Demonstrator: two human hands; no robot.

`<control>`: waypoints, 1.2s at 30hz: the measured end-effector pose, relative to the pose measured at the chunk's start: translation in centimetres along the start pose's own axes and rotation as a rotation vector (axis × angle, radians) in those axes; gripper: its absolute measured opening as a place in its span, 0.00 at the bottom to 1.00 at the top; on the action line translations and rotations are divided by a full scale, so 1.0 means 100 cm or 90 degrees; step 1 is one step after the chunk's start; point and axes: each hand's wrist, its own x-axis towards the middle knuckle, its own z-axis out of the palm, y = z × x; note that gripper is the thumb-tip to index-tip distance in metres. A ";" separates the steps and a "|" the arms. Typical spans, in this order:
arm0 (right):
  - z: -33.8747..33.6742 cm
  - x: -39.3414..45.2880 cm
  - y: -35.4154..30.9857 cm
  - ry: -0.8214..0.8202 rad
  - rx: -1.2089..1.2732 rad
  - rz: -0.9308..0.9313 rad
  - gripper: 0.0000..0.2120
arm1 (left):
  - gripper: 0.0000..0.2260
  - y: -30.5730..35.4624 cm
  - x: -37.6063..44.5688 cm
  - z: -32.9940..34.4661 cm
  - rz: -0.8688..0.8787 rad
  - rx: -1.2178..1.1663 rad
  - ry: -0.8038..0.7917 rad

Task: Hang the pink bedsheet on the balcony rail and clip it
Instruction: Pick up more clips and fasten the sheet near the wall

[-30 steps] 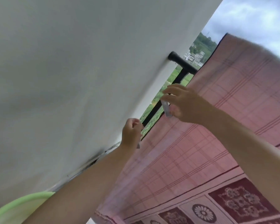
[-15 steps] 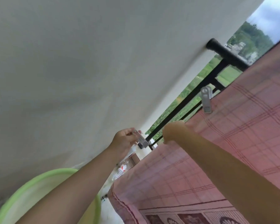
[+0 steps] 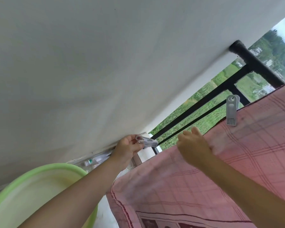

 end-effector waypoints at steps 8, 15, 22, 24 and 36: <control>0.041 -0.050 0.018 0.367 0.049 -0.060 0.11 | 0.19 -0.020 0.004 0.024 0.099 0.148 -0.148; 0.042 -0.051 0.020 0.354 0.064 -0.056 0.10 | 0.17 -0.035 0.006 0.035 0.154 0.175 -0.153; 0.041 -0.045 0.010 0.344 0.039 0.028 0.11 | 0.15 -0.031 -0.001 0.038 0.217 0.199 -0.134; 0.039 -0.044 0.008 0.332 0.038 0.045 0.11 | 0.15 -0.035 -0.002 0.040 0.239 0.205 -0.124; 0.040 -0.044 0.010 0.341 0.063 0.029 0.10 | 0.16 -0.048 0.026 0.048 0.138 0.131 -0.151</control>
